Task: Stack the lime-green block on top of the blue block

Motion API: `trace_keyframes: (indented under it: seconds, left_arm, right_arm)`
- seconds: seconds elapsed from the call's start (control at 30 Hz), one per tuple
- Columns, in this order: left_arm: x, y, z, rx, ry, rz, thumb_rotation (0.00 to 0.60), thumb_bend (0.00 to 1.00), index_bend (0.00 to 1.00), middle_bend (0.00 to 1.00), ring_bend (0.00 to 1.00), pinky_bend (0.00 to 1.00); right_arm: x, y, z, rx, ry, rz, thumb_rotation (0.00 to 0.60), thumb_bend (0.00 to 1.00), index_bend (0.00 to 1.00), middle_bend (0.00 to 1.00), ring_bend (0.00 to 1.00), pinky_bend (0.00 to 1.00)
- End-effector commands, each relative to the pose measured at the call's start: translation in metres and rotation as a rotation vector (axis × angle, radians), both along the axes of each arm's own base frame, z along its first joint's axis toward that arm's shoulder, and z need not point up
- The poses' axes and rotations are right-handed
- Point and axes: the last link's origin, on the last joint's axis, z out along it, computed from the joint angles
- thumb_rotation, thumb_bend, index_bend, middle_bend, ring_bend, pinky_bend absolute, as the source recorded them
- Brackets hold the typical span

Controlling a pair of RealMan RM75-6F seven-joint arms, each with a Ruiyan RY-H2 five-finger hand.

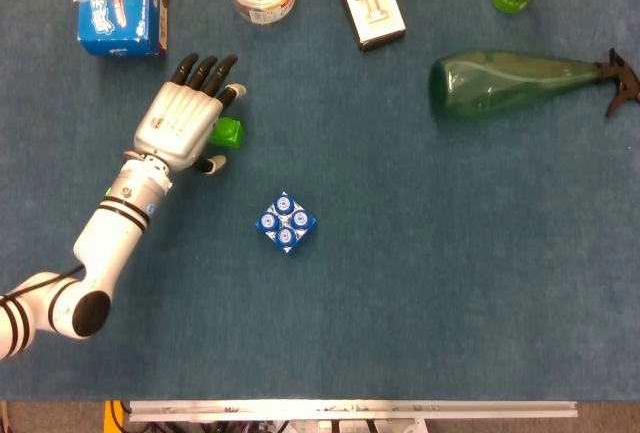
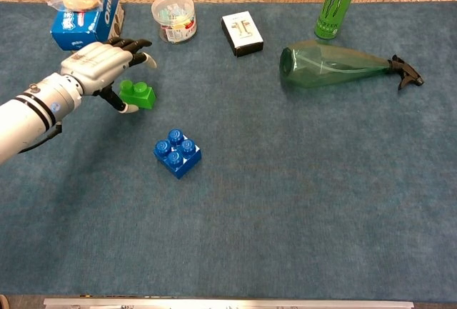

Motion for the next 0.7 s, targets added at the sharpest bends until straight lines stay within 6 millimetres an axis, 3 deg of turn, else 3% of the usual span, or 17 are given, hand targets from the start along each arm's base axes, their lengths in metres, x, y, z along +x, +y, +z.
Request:
trace_keyframes:
  seconds: [0.03, 0.7]
  left_arm:
    - [0.006, 0.004, 0.002, -0.023, -0.018, 0.036, 0.600, 0.23, 0.23, 0.00, 0.00, 0.01]
    - [0.016, 0.014, -0.002, -0.066, 0.070, 0.129, 0.600, 0.27, 0.31, 0.00, 0.00, 0.01]
  right_arm:
    - [0.000, 0.000, 0.000, -0.001, 0.000, -0.001, 0.600, 0.53, 0.49, 0.37, 0.31, 0.49]
    - [0.000, 0.001, 0.001, 0.000, -0.004, 0.001, 0.600, 0.53, 0.49, 0.37, 0.31, 0.49]
